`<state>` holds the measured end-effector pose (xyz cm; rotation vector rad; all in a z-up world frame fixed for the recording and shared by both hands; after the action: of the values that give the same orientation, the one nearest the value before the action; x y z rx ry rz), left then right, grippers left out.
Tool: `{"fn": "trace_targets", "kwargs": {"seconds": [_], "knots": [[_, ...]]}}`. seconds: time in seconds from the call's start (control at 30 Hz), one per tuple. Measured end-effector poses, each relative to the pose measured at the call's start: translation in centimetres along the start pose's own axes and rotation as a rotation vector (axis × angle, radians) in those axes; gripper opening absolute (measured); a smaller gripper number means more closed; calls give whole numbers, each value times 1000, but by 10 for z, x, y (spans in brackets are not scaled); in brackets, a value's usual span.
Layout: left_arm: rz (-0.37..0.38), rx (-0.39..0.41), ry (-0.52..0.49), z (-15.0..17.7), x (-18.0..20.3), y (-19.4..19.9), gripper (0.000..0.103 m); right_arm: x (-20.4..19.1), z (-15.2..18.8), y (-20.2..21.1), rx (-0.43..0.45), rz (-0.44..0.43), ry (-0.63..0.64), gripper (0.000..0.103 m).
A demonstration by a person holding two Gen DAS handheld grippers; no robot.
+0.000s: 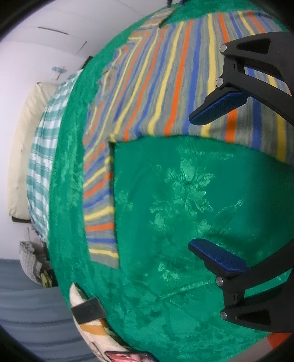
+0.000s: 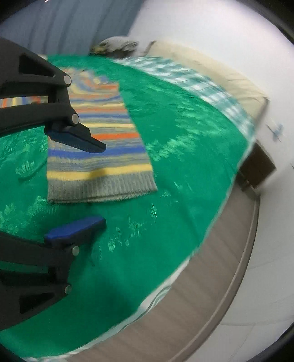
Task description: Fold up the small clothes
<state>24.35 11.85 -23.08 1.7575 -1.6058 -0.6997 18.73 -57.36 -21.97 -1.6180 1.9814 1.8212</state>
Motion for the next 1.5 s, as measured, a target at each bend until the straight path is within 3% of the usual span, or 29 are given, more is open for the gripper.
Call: {"fn": "trace_targets", "kwargs": {"seconds": [0.03, 0.07, 0.17, 0.23, 0.3, 0.43, 0.53, 0.7, 0.77, 0.8, 0.83, 0.87, 0.9, 1.07, 1.2, 1.27, 1.3, 1.33, 1.4, 1.5], "knots": [[9, -7, 12, 0, 0, -4, 101, 4, 4, -6, -24, 48, 21, 24], [13, -12, 21, 0, 1, -6, 101, 7, 5, -7, -33, 98, 40, 3], [19, -9, 24, 1, 2, -5, 101, 2, 2, 0, 0, 144, 47, 1], [28, -3, 27, 1, 3, -2, 101, -18, -2, 11, 44, 211, 129, 1], [33, -1, 38, 0, 0, -1, 101, -51, -9, 24, 91, 192, 197, 1], [75, 8, 84, -8, -3, 2, 101, -173, -5, 48, 129, -5, 352, 1], [91, 19, 100, -15, -7, 4, 101, -284, 23, 44, 78, -187, 455, 1], [98, 42, 95, -20, -10, 10, 101, -407, 84, -3, -28, -336, 568, 2], [89, 49, 83, -20, -12, 12, 101, -438, 114, -33, -92, -446, 550, 5], [83, 45, 79, -19, -13, 11, 101, -448, 130, -52, -148, -487, 523, 17], [82, 39, 81, -18, -14, 11, 101, -445, 143, -62, -177, -483, 512, 46], [86, 32, 89, -18, -15, 10, 101, -445, 151, -71, -187, -475, 511, 60], [92, 27, 98, -17, -17, 10, 101, -443, 156, -76, -178, -469, 517, 68], [131, 25, 133, -22, -20, 13, 101, -400, 144, -89, -188, -352, 520, 68], [128, 2, 132, -19, -19, 6, 101, -321, 145, -126, -289, -178, 436, 68], [126, -6, 127, -18, -18, 5, 101, -263, 146, -137, -309, -29, 411, 67], [125, -4, 126, -18, -18, 5, 101, -243, 144, -135, -298, 9, 404, 53], [124, -1, 125, -18, -19, 6, 101, -230, 139, -125, -262, 11, 402, 39], [125, 2, 125, -18, -19, 6, 101, -221, 137, -105, -215, 10, 410, 41], [122, -8, 115, -16, -17, 5, 101, -235, 176, -65, -266, -164, 456, 46]]}}
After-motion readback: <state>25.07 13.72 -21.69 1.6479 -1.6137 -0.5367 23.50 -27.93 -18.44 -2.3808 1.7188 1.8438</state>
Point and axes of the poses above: each gripper's, at about its wrist camera, not at the fingertips, and y roughly against the way its jaws point, x to its right, z to its underside, the point moved 10 cm from there along -y, roughly the way its jaws point, and after that the axes turned 6 degrees about -z, right-handed, at the moved point
